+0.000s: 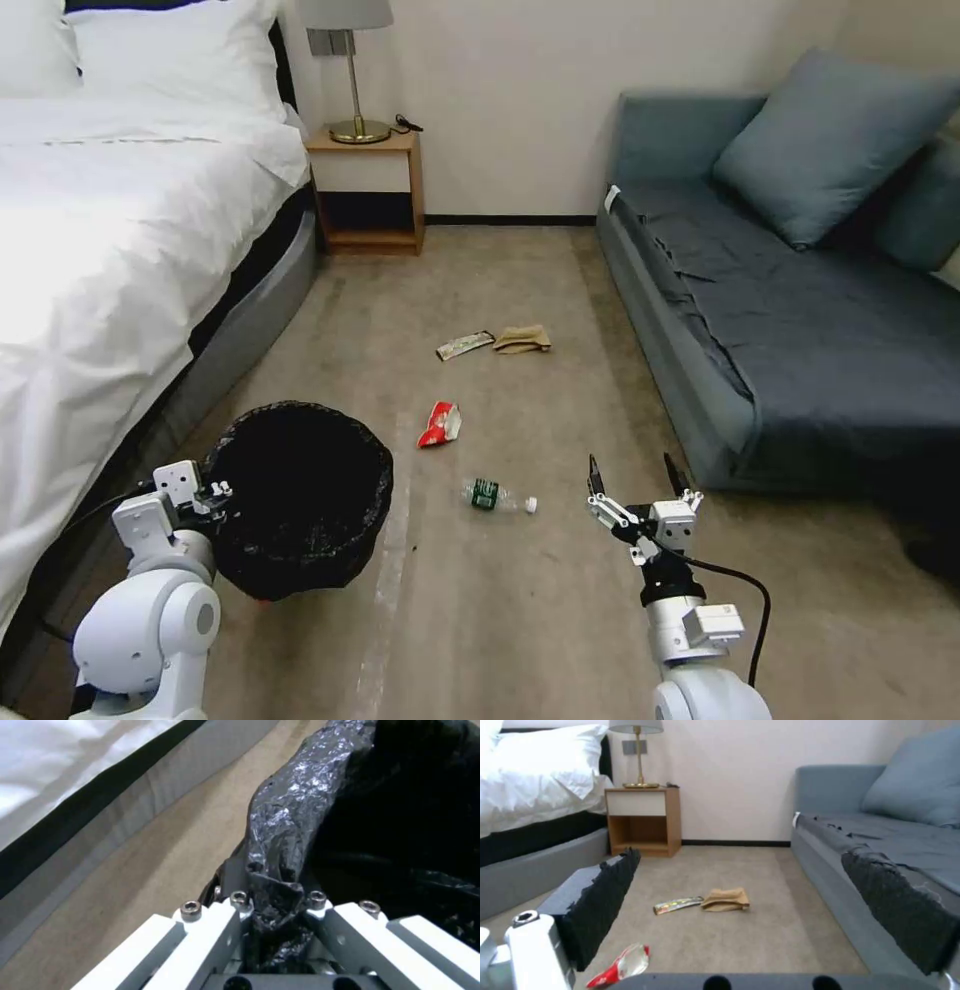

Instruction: Pick up the trash bin, then pick up the garbage on the floor and place it into the trash bin.

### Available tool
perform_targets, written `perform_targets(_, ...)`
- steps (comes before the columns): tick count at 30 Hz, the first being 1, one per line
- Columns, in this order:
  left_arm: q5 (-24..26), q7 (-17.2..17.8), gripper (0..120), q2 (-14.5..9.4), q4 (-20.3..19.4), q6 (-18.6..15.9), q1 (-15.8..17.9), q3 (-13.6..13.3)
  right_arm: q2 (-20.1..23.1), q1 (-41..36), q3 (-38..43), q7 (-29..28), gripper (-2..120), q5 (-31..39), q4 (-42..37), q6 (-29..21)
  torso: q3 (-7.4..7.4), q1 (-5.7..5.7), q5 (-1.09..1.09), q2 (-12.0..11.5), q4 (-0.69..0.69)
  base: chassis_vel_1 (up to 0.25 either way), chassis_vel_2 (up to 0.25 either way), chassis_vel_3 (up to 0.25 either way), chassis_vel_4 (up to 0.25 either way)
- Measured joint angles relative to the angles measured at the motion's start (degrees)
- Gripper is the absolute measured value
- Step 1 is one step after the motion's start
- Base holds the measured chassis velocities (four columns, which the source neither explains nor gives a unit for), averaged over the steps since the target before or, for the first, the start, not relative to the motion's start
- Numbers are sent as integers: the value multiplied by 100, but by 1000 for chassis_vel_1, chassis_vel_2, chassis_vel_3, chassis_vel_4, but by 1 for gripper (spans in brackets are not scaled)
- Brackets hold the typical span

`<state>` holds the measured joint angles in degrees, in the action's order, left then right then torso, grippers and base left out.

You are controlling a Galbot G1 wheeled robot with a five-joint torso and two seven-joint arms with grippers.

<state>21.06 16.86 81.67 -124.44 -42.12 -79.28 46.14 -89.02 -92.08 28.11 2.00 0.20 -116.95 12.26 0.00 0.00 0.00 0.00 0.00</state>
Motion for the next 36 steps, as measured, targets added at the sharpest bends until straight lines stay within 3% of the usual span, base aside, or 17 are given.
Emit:
perform_targets(18, 1, 0, 4, 30, 47, 0, 5, 12, 104, 95, -10, 41, 100, -126, 124, -42, 2, 1, -1, 0, -1, -155, 150, 148, -144)
perform_targets(24, 1, 2, 4, 30, 85, 1, 35, 13, 365, 354, -37, 162, 100, -91, 203, -124, 0, 0, 0, 0, 1, 21, -5, -7, 23)
perform_targets(36, 1, -1, 4, 57, 69, 20, -11, 62, 332, 371, -145, 303, 100, -60, 353, -55, 0, 0, 0, 0, 0, 3, -2, -4, 2)
